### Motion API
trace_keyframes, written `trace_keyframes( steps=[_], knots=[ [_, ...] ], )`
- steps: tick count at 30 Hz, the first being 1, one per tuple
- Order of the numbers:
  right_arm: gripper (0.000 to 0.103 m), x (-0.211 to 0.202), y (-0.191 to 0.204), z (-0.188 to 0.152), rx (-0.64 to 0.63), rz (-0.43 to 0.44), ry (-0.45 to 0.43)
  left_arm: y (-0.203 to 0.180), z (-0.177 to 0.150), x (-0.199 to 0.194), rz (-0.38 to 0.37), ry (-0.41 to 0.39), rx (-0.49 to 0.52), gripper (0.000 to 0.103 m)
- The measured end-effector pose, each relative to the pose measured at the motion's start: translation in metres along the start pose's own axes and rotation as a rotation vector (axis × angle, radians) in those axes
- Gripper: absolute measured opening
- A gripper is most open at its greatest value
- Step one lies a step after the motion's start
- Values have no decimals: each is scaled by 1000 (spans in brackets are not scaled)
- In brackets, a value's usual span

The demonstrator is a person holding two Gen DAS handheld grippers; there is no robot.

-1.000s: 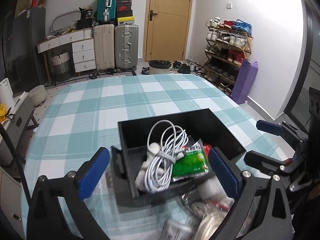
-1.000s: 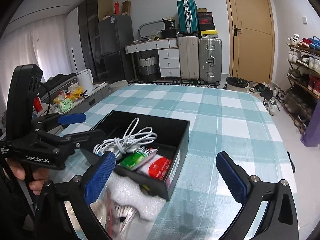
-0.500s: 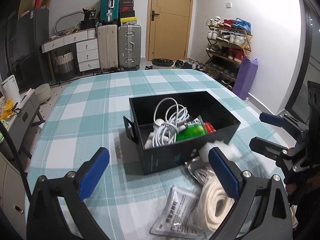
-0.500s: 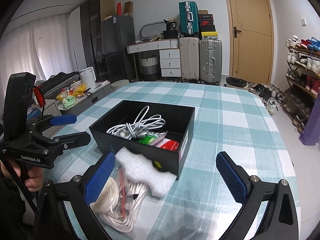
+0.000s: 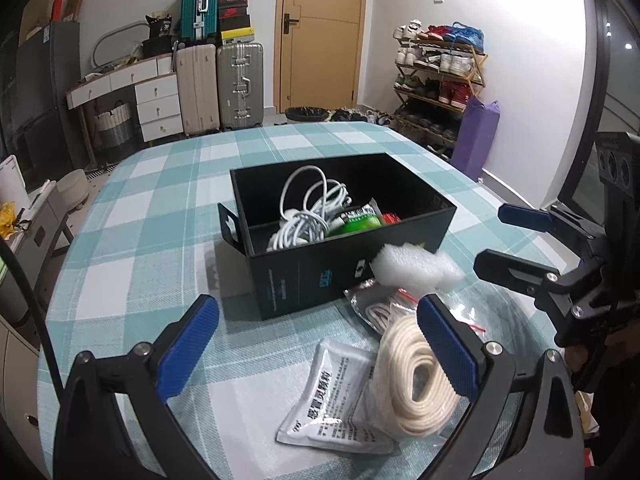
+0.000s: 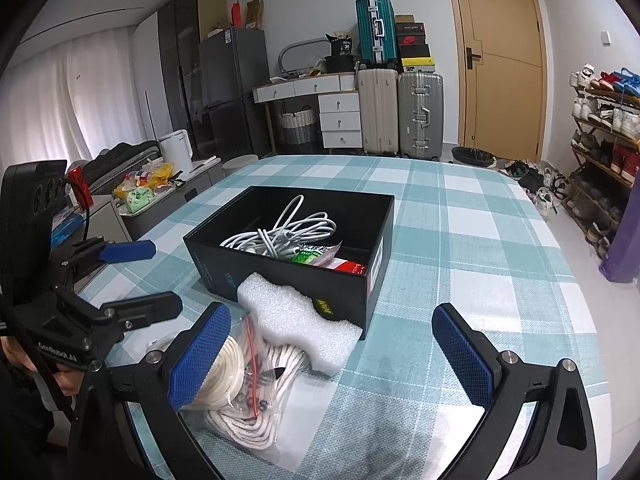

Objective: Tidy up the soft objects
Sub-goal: 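Withdraw both open grippers from the box toward the remaining items, then grasp the bagged white rope with the left gripper while the right gripper grasps the white foam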

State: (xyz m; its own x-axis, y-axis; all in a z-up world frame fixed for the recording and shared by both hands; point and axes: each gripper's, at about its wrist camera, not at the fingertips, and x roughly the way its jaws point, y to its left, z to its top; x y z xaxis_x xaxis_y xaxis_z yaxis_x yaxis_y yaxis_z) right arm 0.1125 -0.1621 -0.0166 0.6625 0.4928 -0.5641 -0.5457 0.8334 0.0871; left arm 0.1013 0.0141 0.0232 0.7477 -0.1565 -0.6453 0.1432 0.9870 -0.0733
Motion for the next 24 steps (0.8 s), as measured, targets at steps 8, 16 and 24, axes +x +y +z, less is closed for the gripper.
trace_keyframes(
  steps=[8,16,24],
  knots=[
    [102,4,-1,-1,16,13,14,-12,-6,-1,-49,39,62,100],
    [102,4,-3,-1,14,15,13,-27,-12,-2,-106,74,138,100],
    [102,6,-5,-2,20,16,19,-37,-18,2,-147,112,175,100]
  ],
)
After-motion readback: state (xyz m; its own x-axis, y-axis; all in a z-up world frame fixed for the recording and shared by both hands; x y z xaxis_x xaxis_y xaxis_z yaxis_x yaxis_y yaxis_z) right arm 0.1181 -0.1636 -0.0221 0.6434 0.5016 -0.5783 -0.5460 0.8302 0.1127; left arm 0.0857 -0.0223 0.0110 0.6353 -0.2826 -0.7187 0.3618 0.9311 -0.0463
